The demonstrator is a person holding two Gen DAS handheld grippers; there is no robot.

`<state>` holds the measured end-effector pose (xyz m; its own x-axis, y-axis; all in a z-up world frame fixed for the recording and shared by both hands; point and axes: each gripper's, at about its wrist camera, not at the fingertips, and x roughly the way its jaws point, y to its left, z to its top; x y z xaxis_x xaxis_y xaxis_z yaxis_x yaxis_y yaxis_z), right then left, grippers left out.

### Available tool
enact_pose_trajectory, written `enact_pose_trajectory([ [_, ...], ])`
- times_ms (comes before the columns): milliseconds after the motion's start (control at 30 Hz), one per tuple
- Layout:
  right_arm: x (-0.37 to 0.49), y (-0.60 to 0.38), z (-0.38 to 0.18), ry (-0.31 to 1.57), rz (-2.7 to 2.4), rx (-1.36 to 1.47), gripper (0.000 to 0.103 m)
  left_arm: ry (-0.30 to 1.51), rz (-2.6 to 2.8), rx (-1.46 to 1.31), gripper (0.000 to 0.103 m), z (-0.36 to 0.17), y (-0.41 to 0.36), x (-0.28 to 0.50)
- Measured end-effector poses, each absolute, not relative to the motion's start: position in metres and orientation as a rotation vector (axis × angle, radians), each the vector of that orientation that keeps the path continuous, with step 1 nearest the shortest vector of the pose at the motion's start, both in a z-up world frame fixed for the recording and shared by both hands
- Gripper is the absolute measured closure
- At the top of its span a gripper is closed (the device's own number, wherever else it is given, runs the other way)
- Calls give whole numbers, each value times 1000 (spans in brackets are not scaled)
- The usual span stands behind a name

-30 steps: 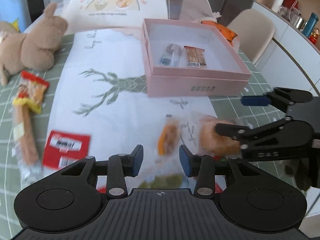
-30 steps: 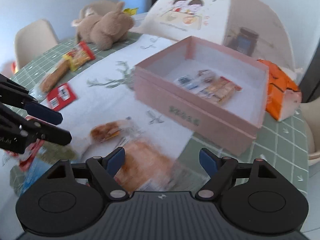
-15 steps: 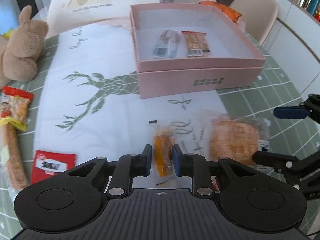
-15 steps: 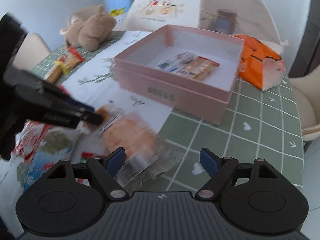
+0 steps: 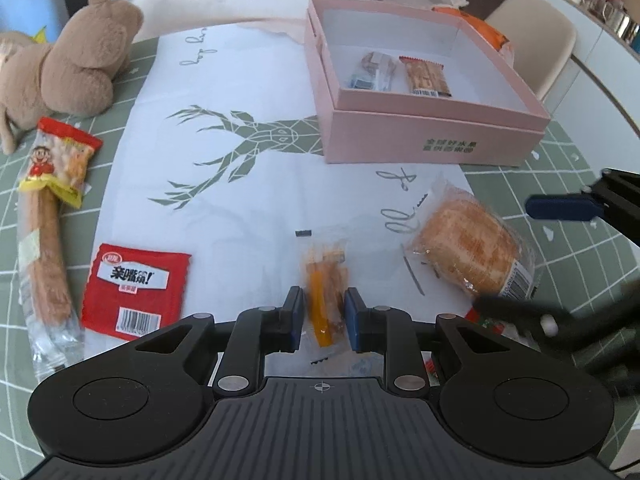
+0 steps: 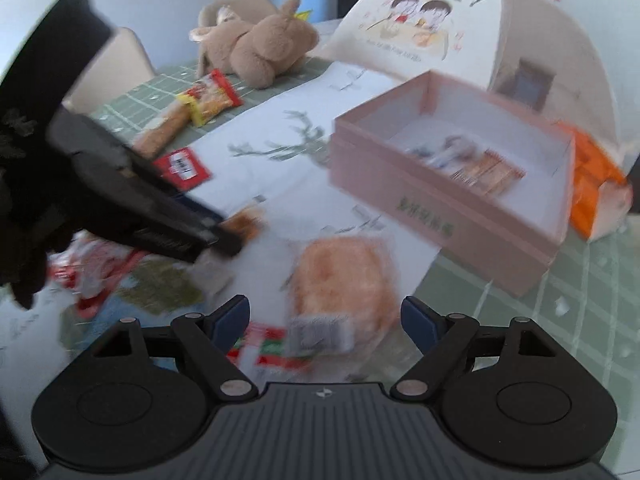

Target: Organize snacks

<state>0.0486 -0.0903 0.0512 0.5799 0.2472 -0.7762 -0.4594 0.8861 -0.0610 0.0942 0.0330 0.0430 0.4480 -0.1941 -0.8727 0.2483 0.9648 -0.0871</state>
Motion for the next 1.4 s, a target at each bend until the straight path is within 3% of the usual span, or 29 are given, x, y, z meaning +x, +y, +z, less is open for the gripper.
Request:
enact_pose_trajectory([
  [233, 89, -101, 32, 940, 343, -76, 22, 1066, -293, 27, 75, 43, 34, 94],
  [333, 90, -96, 28, 962, 333, -101, 36, 1077, -297, 11, 71, 43, 33, 97],
  [500, 78, -103, 31, 960, 337, -144, 48, 1087, -327, 33, 63, 43, 28, 97],
  [733, 59, -130, 33, 971, 269, -130, 48, 1112, -331, 64, 64, 43, 22, 93],
  [933, 46, -138, 32, 963, 226, -116, 48, 1132, -333, -67, 76, 42, 35, 90],
  [1400, 7, -140, 45, 931, 219, -128, 50, 1046, -373, -121, 76, 76, 44, 38],
])
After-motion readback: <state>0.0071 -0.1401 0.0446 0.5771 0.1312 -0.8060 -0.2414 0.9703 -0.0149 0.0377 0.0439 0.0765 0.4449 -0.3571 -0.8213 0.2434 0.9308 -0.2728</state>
